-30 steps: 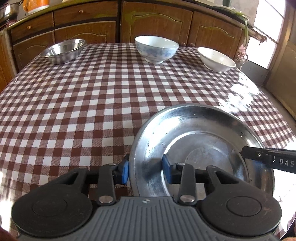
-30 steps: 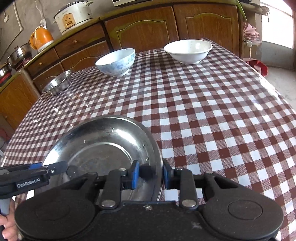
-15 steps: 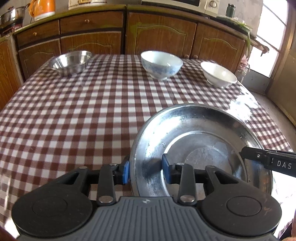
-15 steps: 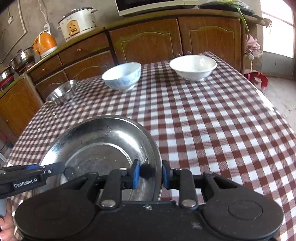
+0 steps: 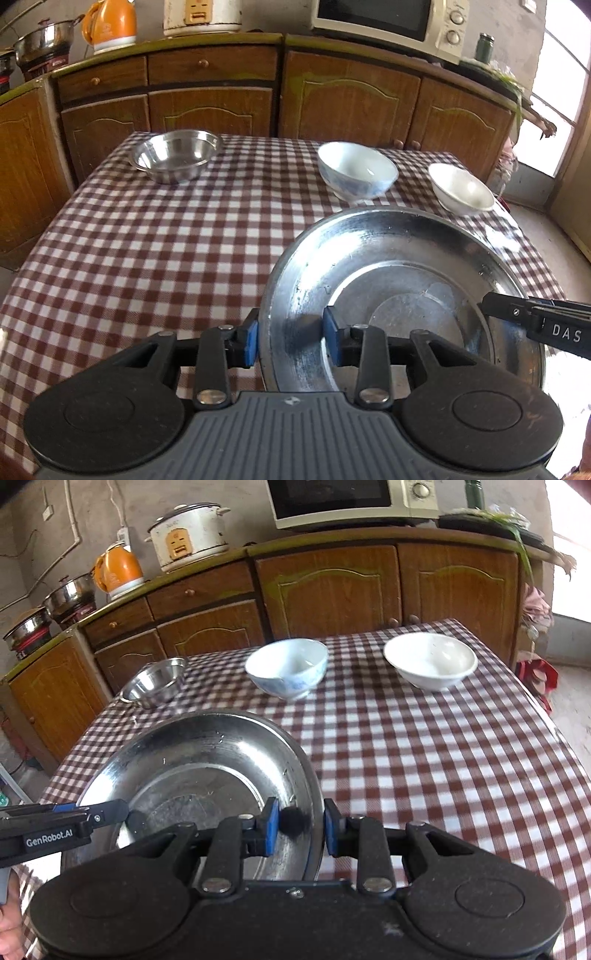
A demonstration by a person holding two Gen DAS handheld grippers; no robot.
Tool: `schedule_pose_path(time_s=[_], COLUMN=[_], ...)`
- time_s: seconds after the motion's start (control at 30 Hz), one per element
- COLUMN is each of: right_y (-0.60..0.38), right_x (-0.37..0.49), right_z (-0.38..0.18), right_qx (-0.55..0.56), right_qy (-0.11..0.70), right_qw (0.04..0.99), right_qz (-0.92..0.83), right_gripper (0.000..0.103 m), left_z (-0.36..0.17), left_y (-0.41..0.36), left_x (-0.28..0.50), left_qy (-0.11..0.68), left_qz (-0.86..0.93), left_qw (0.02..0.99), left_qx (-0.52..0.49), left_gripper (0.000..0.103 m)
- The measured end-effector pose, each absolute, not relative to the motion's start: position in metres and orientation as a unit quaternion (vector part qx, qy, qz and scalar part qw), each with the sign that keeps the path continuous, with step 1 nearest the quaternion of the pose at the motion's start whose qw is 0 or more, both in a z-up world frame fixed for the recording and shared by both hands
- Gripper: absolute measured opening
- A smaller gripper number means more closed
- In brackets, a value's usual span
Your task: Organize plates and bowls
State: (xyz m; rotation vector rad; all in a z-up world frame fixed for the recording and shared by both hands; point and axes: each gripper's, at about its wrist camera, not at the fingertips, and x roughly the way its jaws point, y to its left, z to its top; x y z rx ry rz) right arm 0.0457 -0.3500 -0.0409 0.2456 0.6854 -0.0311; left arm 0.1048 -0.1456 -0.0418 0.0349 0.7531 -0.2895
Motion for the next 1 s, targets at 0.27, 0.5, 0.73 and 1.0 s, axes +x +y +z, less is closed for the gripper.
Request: schedule_pose_path(time_s=[0.27, 0.5, 0.73, 1.0], right_y=[-0.342, -0.347, -0.354, -0.36], right_x=[0.077, 0.102, 0.129, 0.153], right_z=[-0.035, -0.046, -0.063, -0.081], right_qx=[0.11, 0.11, 0.109, 0.107], right_qy=[0.336, 0.346, 0.356, 0.37], right_qw=[0.935, 0.932, 0.928, 0.922], right_qz=[-0.01, -0.016, -0.022, -0.027], right_gripper=[0.032, 0.032, 0.032, 0.032], left_z=[-0.04, -0.05, -0.063, -0.079], left_y=[-0.141, -0.145, -0.151, -0.16], left_x=[0.126, 0.149, 0.173, 0.192], left_qy=[0.368, 0.377, 0.39, 0.406], left_qz=[-0.13, -0.13, -0.13, -0.128], left_qw=[0.921, 0.917, 0.911, 0.905], left_qx=[0.007, 0.007, 0.008, 0.01], left_gripper=[0.037, 0.037, 0.037, 0.037])
